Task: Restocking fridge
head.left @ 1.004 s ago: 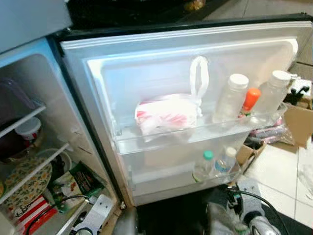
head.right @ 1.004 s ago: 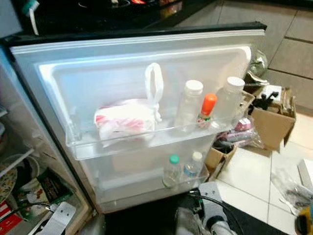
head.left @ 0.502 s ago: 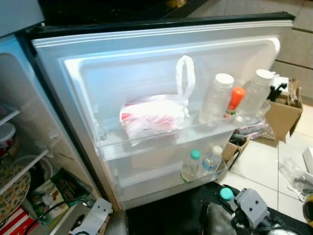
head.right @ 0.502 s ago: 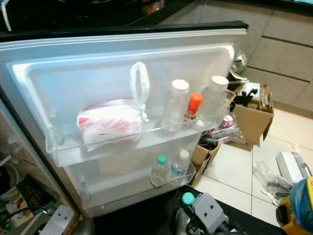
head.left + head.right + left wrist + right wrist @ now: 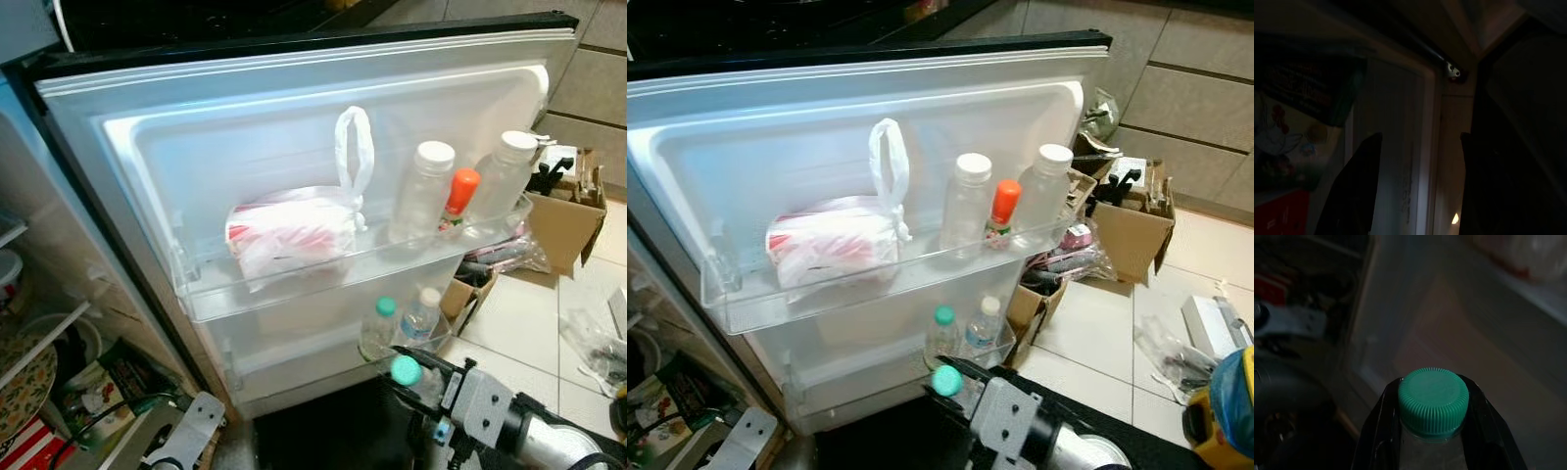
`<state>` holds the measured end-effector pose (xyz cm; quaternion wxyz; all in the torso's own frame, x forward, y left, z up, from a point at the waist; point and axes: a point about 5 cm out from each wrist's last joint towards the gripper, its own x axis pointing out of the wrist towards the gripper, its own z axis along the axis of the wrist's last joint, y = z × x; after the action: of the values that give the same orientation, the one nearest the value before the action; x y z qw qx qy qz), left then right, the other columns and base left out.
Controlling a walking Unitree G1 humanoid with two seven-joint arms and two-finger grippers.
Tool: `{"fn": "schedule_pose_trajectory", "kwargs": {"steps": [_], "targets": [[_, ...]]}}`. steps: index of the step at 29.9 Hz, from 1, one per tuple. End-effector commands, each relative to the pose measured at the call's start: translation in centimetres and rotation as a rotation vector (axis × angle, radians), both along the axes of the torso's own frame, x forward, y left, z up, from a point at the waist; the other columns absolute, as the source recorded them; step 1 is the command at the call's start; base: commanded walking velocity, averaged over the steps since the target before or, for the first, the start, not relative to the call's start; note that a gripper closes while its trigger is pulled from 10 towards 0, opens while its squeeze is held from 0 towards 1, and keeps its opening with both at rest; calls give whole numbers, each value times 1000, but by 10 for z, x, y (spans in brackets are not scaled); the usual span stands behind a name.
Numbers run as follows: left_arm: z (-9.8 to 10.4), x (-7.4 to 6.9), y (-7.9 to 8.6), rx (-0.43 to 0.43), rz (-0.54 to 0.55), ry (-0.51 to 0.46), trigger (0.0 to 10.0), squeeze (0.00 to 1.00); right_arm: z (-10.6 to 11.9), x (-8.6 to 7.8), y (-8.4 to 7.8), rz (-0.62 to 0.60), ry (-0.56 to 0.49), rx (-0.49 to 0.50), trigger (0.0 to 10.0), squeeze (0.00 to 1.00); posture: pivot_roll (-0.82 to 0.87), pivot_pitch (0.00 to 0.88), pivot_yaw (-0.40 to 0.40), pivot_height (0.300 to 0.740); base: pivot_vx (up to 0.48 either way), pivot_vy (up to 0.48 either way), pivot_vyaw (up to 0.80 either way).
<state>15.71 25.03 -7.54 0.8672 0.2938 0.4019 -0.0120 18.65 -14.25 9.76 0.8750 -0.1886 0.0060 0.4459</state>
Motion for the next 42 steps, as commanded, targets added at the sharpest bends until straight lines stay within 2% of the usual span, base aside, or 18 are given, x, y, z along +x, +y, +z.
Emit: {"fn": "schedule_pose_trajectory", "kwargs": {"steps": [1,2,3,5,6,7,10,13,18,21,26,28,31,36,39,42], "targets": [[2,1,6,15,-12,1,10000,0,9,8,7,-17,-7,58,10000,0,5,16,-23,486,0,0,0],[2,1,6,15,-12,1,10000,0,9,8,7,-17,-7,58,10000,0,5,16,-23,486,0,0,0],[3,3,6,13,-15,-6,10000,0,17,21,19,-58,0,152,10000,0,15,15,-17,486,0,0,0],[3,3,6,13,-15,-6,10000,0,17,21,19,-58,0,152,10000,0,15,15,-17,486,0,0,0],[4,4,6,14,-21,-12,10000,0,21,36,31,-109,13,247,10000,0,17,17,-12,486,0,0,0],[5,6,6,14,-28,-22,10000,0,19,58,48,-204,31,362,10000,0,25,20,-5,486,0,0,0],[6,6,7,14,-29,-23,10000,0,16,63,53,-236,41,388,10000,0,26,21,-1,486,0,0,0],[7,7,8,17,-35,-29,10000,0,11,70,67,-302,102,458,10000,0,33,24,3,486,0,0,0],[9,9,10,22,-40,-37,10000,0,4,77,76,-356,134,464,10000,0,50,25,8,486,0,0,0],[11,11,12,25,-39,-47,10000,0,-4,82,77,-388,154,443,10000,0,58,26,5,486,0,0,0],[11,9,12,26,-33,-49,10000,0,-12,79,75,-391,172,410,10000,0,61,29,-1,486,0,0,0],[9,5,12,24,-28,-46,10000,0,-21,68,69,-375,203,356,10000,0,60,32,-6,486,0,0,0],[9,5,11,22,-26,-45,10000,0,-24,64,68,-368,211,340,10000,0,60,32,-6,486,0,0,0],[7,1,9,15,-21,-41,10000,0,-32,33,52,-244,282,248,10000,0,53,36,-16,486,0,0,0],[6,1,8,12,-18,-41,10000,0,-29,29,51,-210,292,249,10000,0,53,36,-16,486,0,0,0],[6,2,5,7,-18,-43,10000,0,-22,35,60,-193,284,284,10000,0,40,40,-27,486,0,0,0]]}}
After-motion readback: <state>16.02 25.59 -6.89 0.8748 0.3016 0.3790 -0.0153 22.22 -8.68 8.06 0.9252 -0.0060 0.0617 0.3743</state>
